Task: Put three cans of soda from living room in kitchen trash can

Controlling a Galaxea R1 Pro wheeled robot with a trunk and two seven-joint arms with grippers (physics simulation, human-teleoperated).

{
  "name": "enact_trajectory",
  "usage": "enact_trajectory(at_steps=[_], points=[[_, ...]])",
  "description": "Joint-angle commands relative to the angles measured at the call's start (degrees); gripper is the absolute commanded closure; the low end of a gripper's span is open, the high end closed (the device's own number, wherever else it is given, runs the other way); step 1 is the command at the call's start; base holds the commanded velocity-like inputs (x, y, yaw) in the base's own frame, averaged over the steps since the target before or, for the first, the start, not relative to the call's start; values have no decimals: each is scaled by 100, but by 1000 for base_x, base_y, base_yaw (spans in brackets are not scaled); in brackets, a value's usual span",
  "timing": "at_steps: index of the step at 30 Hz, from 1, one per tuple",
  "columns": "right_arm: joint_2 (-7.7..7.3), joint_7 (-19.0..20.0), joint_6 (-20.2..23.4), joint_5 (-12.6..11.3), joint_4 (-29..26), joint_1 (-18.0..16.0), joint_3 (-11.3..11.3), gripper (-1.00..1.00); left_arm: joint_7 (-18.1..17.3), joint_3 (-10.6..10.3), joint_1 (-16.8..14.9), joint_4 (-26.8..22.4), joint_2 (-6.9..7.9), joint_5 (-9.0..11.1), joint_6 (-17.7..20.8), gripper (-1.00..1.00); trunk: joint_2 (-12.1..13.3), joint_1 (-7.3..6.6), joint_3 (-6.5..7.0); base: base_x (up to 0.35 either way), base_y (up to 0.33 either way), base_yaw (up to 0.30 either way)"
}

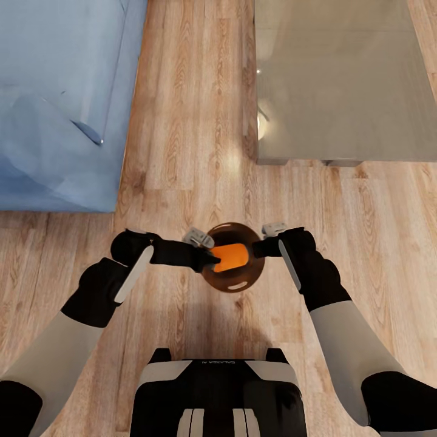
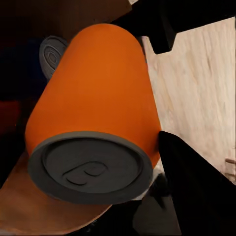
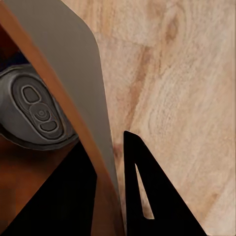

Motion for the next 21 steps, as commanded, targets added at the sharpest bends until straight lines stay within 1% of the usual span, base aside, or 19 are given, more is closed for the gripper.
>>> enact_trajectory(at_steps=[1, 3, 4, 6, 7, 8, 10, 11, 12, 13, 14, 17, 18, 21], points=[[0, 24, 19, -259, -1, -1, 5, 100, 161, -3, 0, 0, -7, -122, 10, 100, 0, 0, 0, 0, 0, 0], [-2, 23, 19, -259, -1, -1, 5, 100, 315, -7, 0, 5, -11, -205, 10, 100, 0, 0, 0, 0, 0, 0], [-3, 23, 19, -259, -1, -1, 5, 100, 491, -22, 0, 8, -13, -248, 10, 100, 0, 0, 0, 0, 0, 0], [-3, 23, 19, -259, -1, -1, 6, 100, 579, -53, 0, 8, -15, -264, 10, 100, 0, 0, 0, 0, 0, 0], [-2, 22, 19, -259, -1, -1, 6, 100, 642, -100, 0, 14, -33, -274, 10, 100, 0, 0, 0, 0, 0, 0], [-1, 22, 19, -259, -1, -1, 6, 100, 708, -150, 0, 19, -85, -284, 10, 100, 0, 0, 0, 0, 0, 0], [1, 22, 19, -259, -2, 1, 6, 100, 791, -199, 0, 27, -152, -289, 10, 100, 0, 0, 0, 0, 0, 0], [2, 22, 19, -259, -2, 2, 9, 100, 875, -246, 0, 63, -226, -292, 10, 100, 0, 0, 0, 0, 0, 0], [5, 22, 19, -259, -5, 3, 13, 100, 1042, -334, 0, 191, -370, -302, 10, 100, 0, 0, 0, 0, 0, 0], [7, 22, 19, -259, -6, 2, 15, 100, 1138, -393, 0, 276, -457, -307, 10, 100, 0, 0, 0, 0, 0, 0], [9, 22, 19, -259, -7, 1, 18, 100, 1296, -512, 0, 423, -597, -315, 10, 100, 0, 0, 0, 0, 0, 0], [12, 13, 19, -259, -9, 0, 22, 100, 1491, -673, -2, 631, -776, -318, 10, 100, 0, 0, 0, 0, 0, 0], [19, 9, 19, -259, -9, 0, 22, 100, 1540, -712, -5, 769, -847, -320, 10, 100, 0, 0, 0, 0, 0, 0], [61, 6, 19, -258, -9, 2, 23, 100, 1597, -740, -7, 949, -929, -329, 10, 100, 0, 0, 0, 0, 0, 0]])
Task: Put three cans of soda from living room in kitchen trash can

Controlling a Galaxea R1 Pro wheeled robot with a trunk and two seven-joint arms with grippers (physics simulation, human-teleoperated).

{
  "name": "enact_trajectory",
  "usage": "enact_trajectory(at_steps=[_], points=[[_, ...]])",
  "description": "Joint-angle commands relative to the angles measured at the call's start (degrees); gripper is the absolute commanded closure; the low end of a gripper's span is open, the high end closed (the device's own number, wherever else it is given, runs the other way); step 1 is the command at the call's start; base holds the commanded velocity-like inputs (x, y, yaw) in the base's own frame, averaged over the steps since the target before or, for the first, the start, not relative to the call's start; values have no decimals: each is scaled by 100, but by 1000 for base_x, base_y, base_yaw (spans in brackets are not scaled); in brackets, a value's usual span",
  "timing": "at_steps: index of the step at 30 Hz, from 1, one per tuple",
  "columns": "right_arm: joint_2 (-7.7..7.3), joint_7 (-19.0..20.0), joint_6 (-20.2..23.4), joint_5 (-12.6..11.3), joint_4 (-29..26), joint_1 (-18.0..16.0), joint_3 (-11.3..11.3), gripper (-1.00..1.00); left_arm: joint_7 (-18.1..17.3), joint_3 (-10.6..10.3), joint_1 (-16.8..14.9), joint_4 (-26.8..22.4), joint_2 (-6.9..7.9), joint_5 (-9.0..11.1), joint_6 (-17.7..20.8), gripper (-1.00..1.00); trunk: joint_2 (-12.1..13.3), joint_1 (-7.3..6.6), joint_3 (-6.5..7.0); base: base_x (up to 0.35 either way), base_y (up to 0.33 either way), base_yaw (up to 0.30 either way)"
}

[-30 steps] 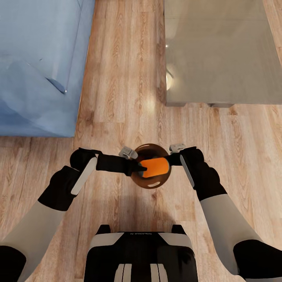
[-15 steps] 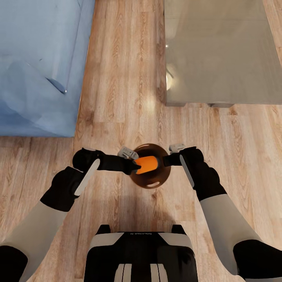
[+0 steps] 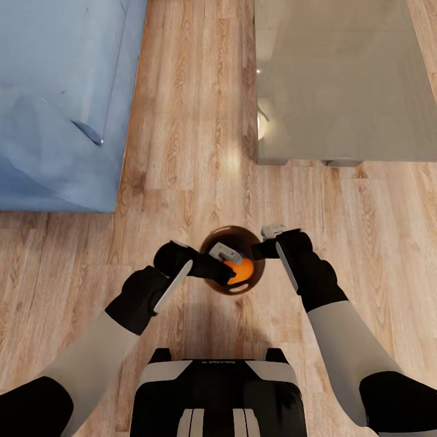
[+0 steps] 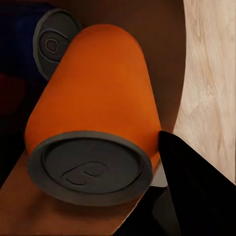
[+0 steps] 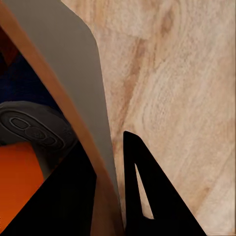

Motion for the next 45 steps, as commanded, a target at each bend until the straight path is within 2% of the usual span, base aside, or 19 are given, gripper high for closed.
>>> enact_trajectory(at_steps=[1, 5, 15, 20, 25, 26, 39, 42, 45], points=[[19, 43, 34, -481, -156, 1, 5, 100, 58, -11, 0, 65, -26, 2, 0, 100, 0, -1, 0, 0, 0, 0], [41, 41, 34, -478, -161, 4, 5, 100, 378, -28, -1, 171, -61, -2, 0, 100, 0, -1, 0, 0, 0, 0], [70, -107, 34, -479, -162, 4, 13, 100, 735, -40, -1, 191, -68, -3, 0, 100, 0, -1, 0, 0, 0, 0], [72, -115, 34, -484, -166, 6, 166, 100, 1132, -31, -1, 166, -67, -2, 0, 100, 0, -1, 0, 0, 0, 0], [72, -116, 34, -485, -164, 6, 206, 100, 1398, -11, -1, 125, -55, 11, 0, 100, 0, -1, 0, 0, 0, 0], [72, -116, 34, -485, -165, 6, 209, 100, 1452, -9, 0, 124, -54, 12, 0, -100, 0, -1, 0, 0, 0, 0], [72, -116, 34, -486, -163, 6, 197, 100, 1578, 15, 6, 106, -19, 33, 0, -100, 0, -1, 0, 0, 0, 0], [68, -116, 34, -486, -162, 5, 190, 100, 1547, 19, 7, -79, -5, 66, 0, -100, 0, -1, 0, 0, 0, 0], [64, -116, 34, -486, -156, 5, 177, 100, 1375, 30, 23, -542, 26, 98, 0, -100, 0, -1, 0, 0, 0, 0]])
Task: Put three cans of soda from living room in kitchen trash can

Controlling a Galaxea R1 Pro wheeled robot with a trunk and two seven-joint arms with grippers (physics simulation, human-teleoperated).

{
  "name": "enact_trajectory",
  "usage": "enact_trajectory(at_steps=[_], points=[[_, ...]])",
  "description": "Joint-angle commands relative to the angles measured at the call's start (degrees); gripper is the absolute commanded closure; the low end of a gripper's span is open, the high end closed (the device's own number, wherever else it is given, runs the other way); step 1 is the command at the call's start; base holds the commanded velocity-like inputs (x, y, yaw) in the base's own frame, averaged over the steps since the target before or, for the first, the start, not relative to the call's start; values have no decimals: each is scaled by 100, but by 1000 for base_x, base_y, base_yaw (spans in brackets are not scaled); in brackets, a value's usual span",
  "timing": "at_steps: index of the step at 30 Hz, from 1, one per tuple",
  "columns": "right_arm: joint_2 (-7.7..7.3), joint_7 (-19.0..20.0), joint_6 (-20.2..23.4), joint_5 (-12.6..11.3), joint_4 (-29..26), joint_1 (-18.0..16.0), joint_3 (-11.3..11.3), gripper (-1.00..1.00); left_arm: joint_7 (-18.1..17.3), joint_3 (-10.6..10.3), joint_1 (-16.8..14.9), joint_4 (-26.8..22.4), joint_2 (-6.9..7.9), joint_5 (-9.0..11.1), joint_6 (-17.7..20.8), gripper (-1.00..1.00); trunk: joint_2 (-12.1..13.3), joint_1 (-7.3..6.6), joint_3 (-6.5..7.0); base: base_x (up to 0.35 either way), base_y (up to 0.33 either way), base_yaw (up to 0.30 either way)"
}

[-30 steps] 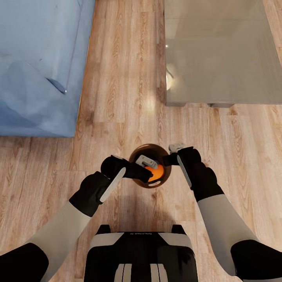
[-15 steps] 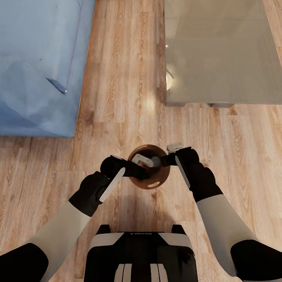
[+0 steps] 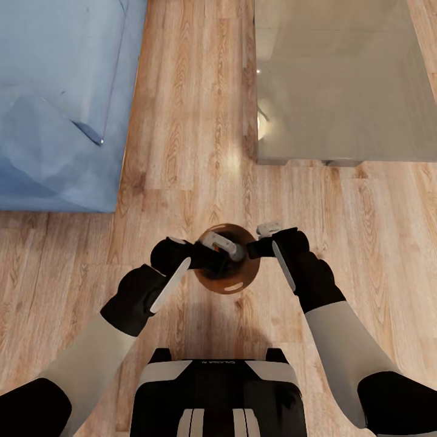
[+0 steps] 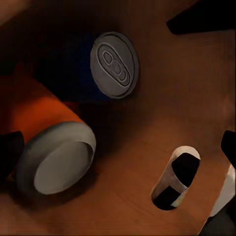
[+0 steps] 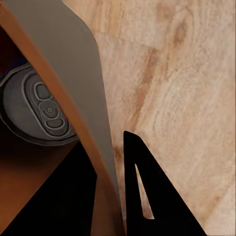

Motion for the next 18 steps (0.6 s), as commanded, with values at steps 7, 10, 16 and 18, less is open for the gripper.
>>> enact_trajectory(at_steps=[7, 10, 16, 18], points=[[-16, 21, 11, -195, 7, 0, -25, 100, -983, 243, 53, -830, 531, 22, 0, -100, 0, 0, 0, 0, 0, 0], [-23, 21, 11, -196, 10, -1, -34, 100, -1518, 788, 70, -1030, 810, 36, 0, -100, 0, 0, 0, 0, 0, 0], [-32, 21, 11, -196, 11, 6, -37, 100, -2937, 2997, 147, -1109, 1361, 39, 0, -100, 0, 0, 0, 0, 0, 0], [-37, 21, 11, -196, 11, 7, -38, 100, -3000, 3562, 170, -1104, 1416, 22, 0, -100, 0, 0, 0, 0, 0, 0]])
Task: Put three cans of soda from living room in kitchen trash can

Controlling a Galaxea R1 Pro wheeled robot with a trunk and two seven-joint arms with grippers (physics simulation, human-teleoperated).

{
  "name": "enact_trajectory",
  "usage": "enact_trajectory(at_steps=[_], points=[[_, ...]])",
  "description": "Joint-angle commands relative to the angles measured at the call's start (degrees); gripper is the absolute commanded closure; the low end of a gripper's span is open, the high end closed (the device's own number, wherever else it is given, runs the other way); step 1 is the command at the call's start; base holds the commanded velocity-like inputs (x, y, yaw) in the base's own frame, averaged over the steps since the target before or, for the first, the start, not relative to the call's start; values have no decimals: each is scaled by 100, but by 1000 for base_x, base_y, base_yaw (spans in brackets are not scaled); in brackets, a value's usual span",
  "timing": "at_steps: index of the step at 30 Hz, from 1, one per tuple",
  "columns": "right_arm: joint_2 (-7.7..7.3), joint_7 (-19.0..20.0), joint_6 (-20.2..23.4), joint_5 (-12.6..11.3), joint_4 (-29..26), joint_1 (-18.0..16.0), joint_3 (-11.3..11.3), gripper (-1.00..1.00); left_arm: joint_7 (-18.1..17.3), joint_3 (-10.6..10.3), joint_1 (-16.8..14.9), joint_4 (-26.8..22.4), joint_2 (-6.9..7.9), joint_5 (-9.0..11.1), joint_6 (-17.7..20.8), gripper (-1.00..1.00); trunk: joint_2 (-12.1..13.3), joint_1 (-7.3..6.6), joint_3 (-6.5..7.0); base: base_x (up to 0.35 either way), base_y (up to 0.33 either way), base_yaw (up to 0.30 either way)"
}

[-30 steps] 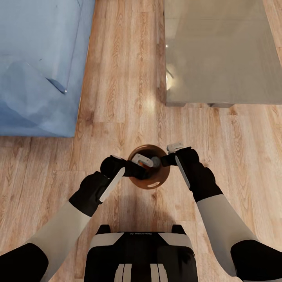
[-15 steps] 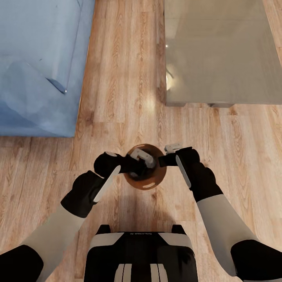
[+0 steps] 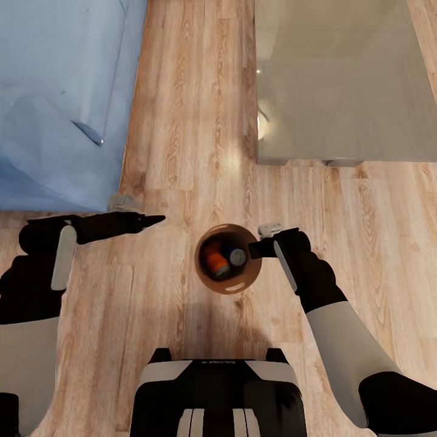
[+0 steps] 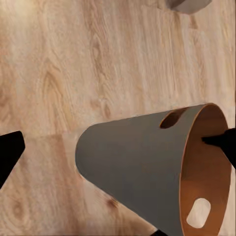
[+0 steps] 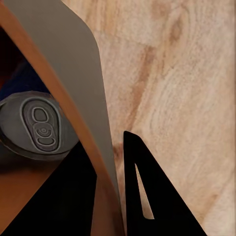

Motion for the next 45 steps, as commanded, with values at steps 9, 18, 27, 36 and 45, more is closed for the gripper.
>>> enact_trajectory(at_steps=[9, 18, 27, 36, 45], points=[[-39, 25, 13, -234, -8, 7, -57, 100, 763, 1129, 585, 182, 48, -48, -732, -100, 0, 0, 0, 0, 0, 0], [-722, 29, 13, -233, -905, 43, -75, 100, 1970, 868, 1667, 1203, -50, -629, -3011, -100, 0, 0, 0, 0, 0, 0], [-1806, 1067, 13, -257, -1660, 534, -1183, 100, 2028, 734, 2936, 1292, -512, -918, -4596, -100, 0, 0, 0, 0, 0, 0], [-1958, 1485, 13, -265, -1823, 1769, -1538, 100, 2121, 406, 3349, 1278, -551, -944, -4994, -100, 0, 0, 0, 0, 0, 0], [-2102, 2657, 13, -198, -2454, 2558, -2246, 100, 2467, 384, 3533, 1245, -561, -883, -5089, -100, 40, -22, 18, 0, 0, 0]])
